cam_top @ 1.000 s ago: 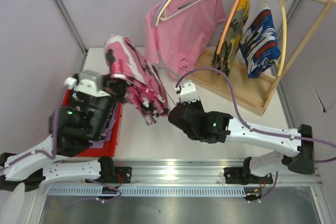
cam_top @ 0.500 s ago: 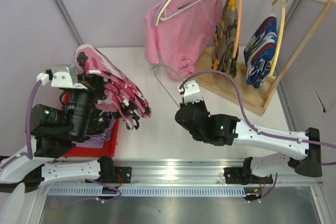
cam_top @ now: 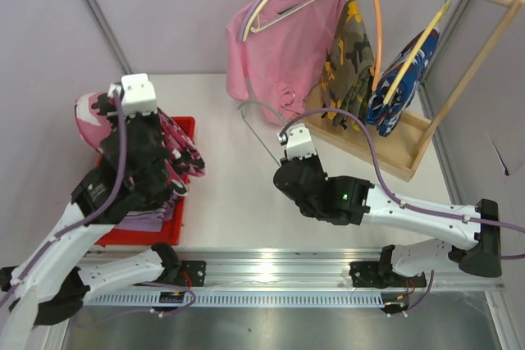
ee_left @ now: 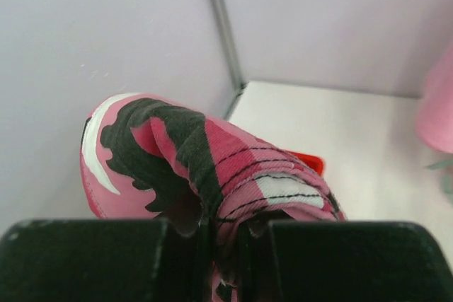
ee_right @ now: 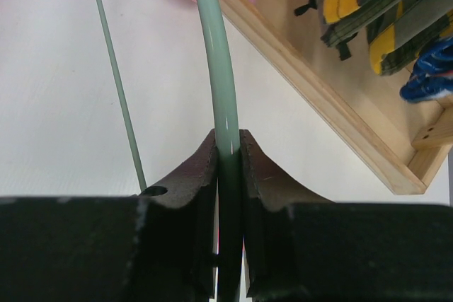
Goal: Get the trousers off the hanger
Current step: Place the trousers into the basket
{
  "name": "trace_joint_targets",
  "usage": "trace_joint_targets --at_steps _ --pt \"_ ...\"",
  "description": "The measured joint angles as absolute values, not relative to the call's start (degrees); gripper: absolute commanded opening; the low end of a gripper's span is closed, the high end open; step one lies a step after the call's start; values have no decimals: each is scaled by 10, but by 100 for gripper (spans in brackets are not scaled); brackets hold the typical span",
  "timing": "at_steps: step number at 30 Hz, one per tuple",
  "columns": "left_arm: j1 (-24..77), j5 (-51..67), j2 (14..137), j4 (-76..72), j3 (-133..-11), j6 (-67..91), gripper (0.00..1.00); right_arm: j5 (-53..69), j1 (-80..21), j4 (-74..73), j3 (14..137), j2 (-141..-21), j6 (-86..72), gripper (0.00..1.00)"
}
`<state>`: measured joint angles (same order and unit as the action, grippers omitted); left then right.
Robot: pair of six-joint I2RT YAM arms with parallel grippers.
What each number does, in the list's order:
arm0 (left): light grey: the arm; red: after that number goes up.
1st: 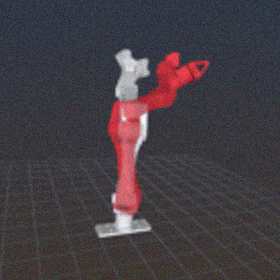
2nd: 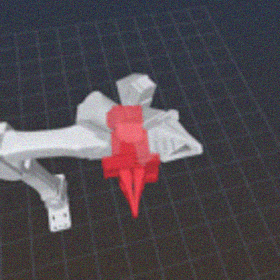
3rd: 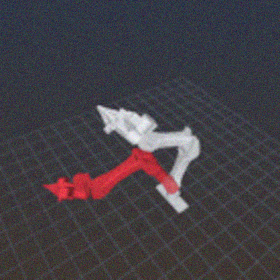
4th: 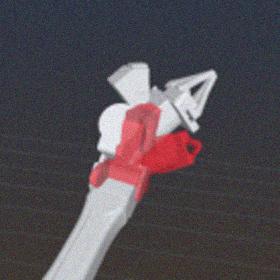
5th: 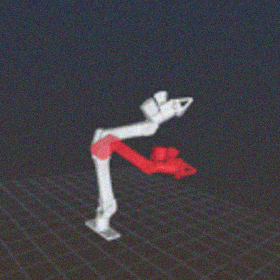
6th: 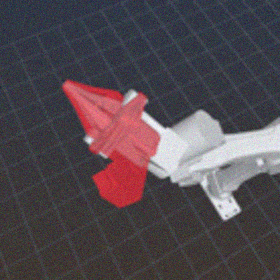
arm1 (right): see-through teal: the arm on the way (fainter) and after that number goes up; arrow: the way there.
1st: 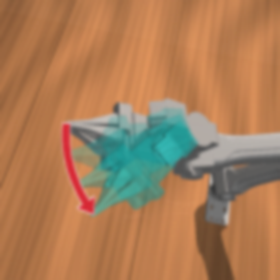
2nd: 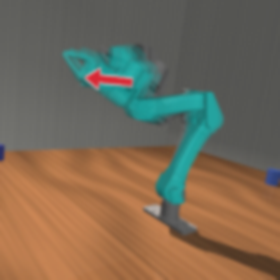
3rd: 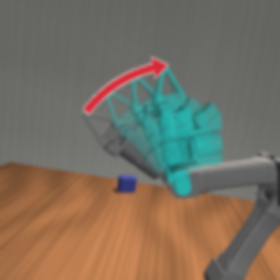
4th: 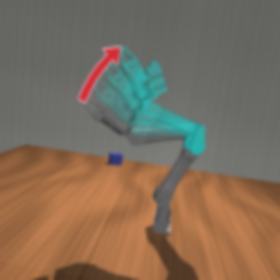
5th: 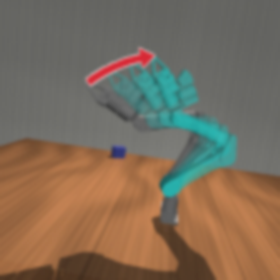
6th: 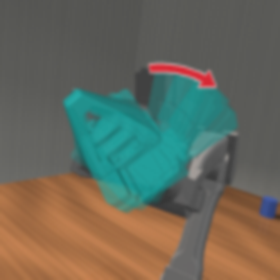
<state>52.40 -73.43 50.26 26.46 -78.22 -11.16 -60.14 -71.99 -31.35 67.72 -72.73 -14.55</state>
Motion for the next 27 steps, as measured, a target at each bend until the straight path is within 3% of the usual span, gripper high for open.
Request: trace_joint_targets --at_steps 7,21,25,27 --pt "382 -657 582 375 -808 -83 0 -601 -711 -316 664 -720 -161 0" --pt "347 -763 510 439 -805 -121 0 -516 -604 -285 610 -675 -143 0" --pt "345 -810 457 343 -756 -229 0 -484 -577 -267 598 -655 -131 0" --pt "343 -829 420 211 -693 -326 0 -473 -567 -262 595 -649 -128 0"
